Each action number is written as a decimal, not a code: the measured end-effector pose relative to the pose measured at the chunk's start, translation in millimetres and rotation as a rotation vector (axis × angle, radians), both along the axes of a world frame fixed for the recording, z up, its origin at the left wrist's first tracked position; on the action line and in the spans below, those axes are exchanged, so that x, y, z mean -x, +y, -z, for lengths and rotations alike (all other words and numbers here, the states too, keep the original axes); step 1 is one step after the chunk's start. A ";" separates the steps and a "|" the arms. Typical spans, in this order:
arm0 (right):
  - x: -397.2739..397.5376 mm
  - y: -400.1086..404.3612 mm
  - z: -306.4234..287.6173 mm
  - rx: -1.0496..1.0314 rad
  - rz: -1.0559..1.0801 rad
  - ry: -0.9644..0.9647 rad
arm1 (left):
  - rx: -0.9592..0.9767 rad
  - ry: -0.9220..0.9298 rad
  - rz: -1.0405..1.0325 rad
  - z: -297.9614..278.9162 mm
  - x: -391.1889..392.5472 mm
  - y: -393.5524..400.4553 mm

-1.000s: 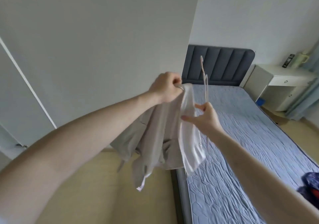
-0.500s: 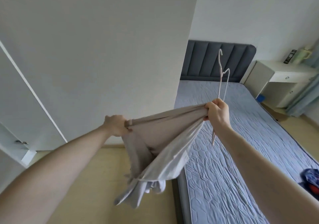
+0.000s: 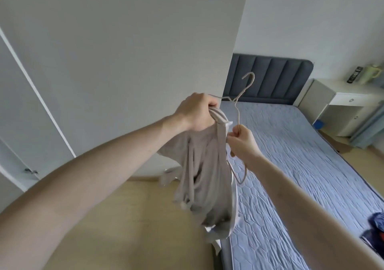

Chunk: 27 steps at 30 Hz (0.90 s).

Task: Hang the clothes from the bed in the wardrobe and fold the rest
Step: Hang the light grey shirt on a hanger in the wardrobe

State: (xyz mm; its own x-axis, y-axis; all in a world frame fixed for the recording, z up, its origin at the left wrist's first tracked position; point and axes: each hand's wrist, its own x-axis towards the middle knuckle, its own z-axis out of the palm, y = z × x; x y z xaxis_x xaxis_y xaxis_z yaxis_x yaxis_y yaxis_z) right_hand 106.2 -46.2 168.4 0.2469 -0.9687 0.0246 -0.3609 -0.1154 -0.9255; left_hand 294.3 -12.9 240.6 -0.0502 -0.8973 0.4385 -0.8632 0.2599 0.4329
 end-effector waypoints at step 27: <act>-10.5 34.9 26.1 -0.025 0.008 -0.017 | -0.300 0.526 0.119 -4.8 16.2 -14.7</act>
